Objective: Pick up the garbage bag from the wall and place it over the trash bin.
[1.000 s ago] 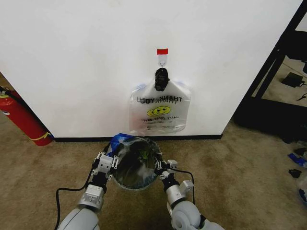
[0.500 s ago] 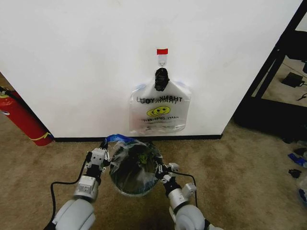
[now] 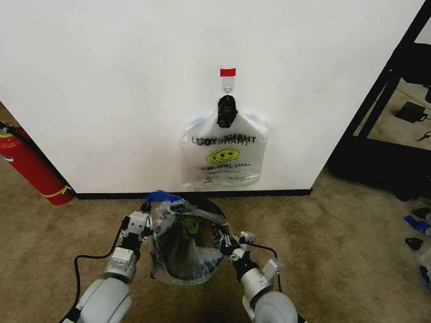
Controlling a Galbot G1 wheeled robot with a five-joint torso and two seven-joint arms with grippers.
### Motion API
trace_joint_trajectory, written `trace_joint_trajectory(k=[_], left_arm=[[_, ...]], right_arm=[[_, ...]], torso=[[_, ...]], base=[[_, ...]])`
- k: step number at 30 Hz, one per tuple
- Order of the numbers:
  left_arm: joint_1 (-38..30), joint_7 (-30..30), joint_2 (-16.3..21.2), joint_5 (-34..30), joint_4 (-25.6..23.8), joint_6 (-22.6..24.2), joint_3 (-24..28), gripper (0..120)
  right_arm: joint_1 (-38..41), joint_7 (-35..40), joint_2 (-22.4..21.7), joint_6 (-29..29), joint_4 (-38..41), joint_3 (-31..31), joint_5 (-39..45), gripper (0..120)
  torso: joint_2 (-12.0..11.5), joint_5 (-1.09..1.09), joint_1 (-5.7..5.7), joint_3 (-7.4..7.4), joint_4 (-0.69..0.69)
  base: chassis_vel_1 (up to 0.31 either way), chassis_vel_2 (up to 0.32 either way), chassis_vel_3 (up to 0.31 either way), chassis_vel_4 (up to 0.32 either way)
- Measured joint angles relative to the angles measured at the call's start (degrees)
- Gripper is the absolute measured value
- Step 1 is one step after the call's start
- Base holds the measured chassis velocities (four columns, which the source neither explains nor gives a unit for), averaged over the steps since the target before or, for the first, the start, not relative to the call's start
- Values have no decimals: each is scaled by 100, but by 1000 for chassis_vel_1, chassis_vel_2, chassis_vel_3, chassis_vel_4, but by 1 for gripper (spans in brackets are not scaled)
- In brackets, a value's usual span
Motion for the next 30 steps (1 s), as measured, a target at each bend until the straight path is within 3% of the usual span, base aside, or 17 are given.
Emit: trace_joint_trajectory(k=[4,8,13,23,29,30], left_arm=[[-63,216,55,48,228,-377,-57,0],[-15,679,118,127,437,-829,-160,11],[172,1407,214,628,572,-1339,-486,32],[302,1855,358,1271,647,-1802,-1097,64],[379,3035,560,1455,648,-2370,-1721,91],[379,3035,560,1455,648,-2370,-1721,91]], right_arm=[[29,-130,-36,-25,-62,-20,-82,0],[109,-329,-88,15,-222,-23,-380,0],[322,-606,-139,152,-474,76,-754,0],[584,-773,-251,226,-780,208,-1201,0],[840,-1053,-537,239,-1024,288,-1500,0],[840,-1053,-537,239,-1024,288,-1500,0]], torso=[[0,-1,0,0,0],[0,-1,0,0,-1],[0,-1,0,0,1],[0,0,0,0,0],[0,0,0,0,0],[0,0,0,0,0]], base=[[0,0,0,0],[0,0,0,0],[0,0,0,0],[0,0,0,0],[0,0,0,0],[0,0,0,0]])
